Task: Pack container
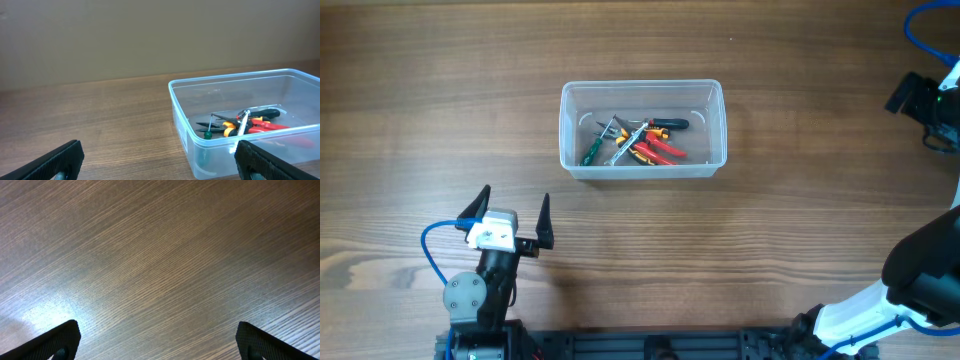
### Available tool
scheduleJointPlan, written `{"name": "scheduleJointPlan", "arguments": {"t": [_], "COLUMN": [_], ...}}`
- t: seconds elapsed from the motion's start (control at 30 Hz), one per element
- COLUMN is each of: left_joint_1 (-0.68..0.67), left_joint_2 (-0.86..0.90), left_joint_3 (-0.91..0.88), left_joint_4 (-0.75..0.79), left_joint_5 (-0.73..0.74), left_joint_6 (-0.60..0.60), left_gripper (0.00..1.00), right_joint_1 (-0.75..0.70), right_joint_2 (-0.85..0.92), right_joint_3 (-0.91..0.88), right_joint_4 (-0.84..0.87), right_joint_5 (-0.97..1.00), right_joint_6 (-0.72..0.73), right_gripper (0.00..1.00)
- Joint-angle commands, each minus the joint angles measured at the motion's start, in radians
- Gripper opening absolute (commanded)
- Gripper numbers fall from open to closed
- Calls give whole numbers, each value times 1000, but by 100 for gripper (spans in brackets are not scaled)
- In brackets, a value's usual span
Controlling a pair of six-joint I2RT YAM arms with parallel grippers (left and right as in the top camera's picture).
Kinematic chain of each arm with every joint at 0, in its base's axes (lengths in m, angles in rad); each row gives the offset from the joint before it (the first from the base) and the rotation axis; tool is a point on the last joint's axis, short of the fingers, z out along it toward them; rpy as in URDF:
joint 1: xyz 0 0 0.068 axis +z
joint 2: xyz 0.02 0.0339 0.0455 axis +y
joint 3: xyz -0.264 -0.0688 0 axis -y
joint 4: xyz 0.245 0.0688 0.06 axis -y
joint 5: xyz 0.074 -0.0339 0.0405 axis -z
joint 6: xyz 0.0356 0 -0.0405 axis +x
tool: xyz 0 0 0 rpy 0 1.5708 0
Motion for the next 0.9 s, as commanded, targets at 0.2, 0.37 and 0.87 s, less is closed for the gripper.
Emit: {"name": "scheduleJointPlan", "arguments": {"t": [0.2, 0.37, 0.87], "left_joint_1": [-6, -7, -7], "left_joint_2": [-8, -8, -8], "left_joint_3": [-7, -7, -7], "left_joint_4": [0, 0, 0], "left_joint_5": [-6, -6, -6], "left_joint_6": [12, 12, 12], "left_gripper": [100, 100, 100], "right_joint_1": [3, 3, 3], "right_joint_2": [2, 2, -38], "right_joint_3": [-2, -2, -2], "right_joint_4": [2, 2, 67], "right_joint_5": [-8, -8, -8], "right_joint_6": [18, 18, -13], "right_gripper": [100, 100, 100]}}
